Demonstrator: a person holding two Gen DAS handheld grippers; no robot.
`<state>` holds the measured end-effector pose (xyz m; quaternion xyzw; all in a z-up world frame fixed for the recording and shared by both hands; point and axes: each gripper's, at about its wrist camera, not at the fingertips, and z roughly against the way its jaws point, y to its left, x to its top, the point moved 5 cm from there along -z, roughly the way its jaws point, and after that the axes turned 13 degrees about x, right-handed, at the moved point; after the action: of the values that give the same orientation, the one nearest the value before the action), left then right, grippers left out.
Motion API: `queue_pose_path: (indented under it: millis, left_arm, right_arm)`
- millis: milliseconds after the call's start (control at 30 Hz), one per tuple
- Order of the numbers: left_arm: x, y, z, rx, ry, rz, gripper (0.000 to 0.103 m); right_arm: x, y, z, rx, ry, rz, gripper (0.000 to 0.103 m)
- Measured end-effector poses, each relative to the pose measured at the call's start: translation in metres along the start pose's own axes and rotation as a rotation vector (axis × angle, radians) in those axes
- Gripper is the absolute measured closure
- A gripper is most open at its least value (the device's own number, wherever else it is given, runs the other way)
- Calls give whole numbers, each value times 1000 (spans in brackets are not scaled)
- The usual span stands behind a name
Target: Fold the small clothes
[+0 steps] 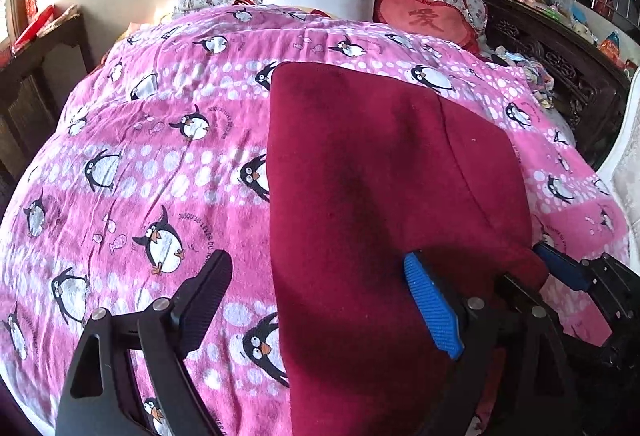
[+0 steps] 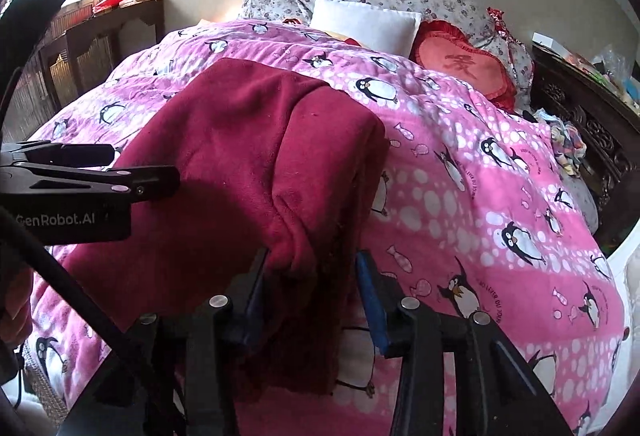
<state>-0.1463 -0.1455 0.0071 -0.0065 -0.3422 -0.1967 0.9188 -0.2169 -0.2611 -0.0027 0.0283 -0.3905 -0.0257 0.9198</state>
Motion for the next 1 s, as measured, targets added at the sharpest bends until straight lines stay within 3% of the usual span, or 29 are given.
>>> queue_pose_path:
  millis: [200, 400, 533, 633, 700, 800, 1000]
  left_arm:
    - [1, -1, 3, 30, -26, -18, 15]
    - [11, 3, 6, 47, -41, -12, 15]
    - [20, 8, 7, 58, -64, 8, 15]
    - [22, 4, -2, 61, -45, -1, 15]
    - [20, 2, -10, 60, -30, -3, 15]
    - [17, -1, -18, 54, -22, 10, 14]
    - [17, -2, -20, 62, -27, 26, 10]
  right_arm:
    - [11, -1, 21, 96, -46, -90, 57]
    - [43, -8, 34, 65, -151, -131, 56]
    - [57, -15, 12, 106, -144, -178, 56]
    - [60, -25, -16, 21, -86, -168, 56]
    - [58, -33, -33, 14, -64, -179, 56]
    - [54, -44, -47, 28, -66, -219, 48]
    - [53, -46, -38, 62, -85, -245, 47]
